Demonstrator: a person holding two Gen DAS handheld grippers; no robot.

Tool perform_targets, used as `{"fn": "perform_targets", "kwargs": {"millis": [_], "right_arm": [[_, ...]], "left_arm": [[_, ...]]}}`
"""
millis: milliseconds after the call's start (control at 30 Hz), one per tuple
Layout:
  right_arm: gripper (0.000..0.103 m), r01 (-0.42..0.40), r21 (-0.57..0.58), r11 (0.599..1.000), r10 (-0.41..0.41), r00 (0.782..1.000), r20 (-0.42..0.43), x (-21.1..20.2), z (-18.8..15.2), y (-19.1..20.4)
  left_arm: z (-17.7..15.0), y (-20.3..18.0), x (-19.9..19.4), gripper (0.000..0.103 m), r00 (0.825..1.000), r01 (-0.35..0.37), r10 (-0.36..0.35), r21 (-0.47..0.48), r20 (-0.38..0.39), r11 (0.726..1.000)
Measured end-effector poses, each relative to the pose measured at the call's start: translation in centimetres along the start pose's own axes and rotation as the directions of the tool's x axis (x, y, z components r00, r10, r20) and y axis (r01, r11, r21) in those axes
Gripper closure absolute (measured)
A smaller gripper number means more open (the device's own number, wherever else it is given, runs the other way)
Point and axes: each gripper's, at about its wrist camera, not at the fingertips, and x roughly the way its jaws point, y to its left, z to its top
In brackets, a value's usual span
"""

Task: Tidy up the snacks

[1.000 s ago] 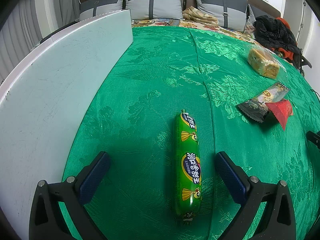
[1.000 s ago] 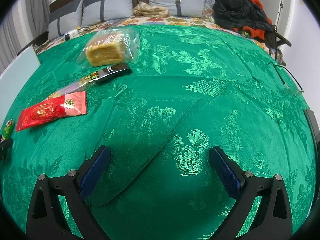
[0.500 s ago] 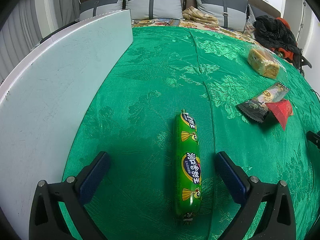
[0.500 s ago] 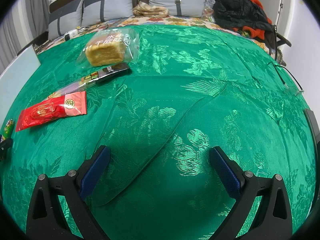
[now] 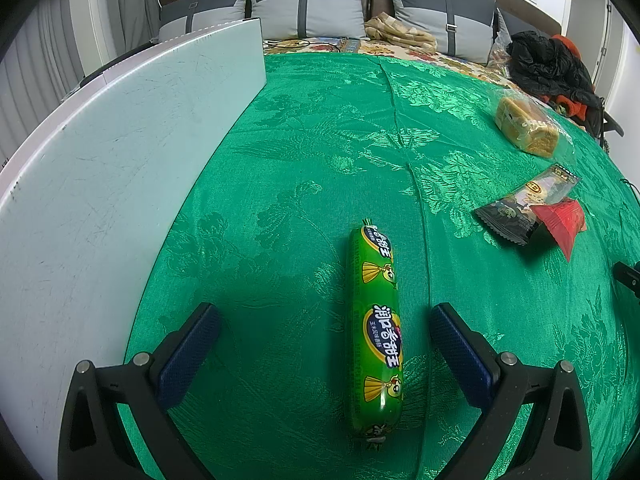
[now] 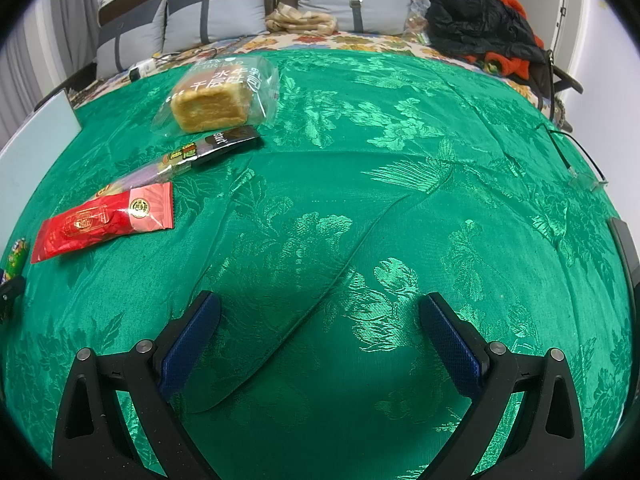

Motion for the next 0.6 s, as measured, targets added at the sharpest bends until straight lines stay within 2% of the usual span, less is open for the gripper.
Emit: {"fn": "perform_targets", "kwargs": {"millis": [600], "right_arm": [[0.001,0.001,0.000,1.000,-0.001,1.000,0.000,0.01,0.03,0.02]], "left_arm": [[-0.01,0.00,0.02,0.000,1.000,0.000,0.000,0.000,0.000,1.000]]}}
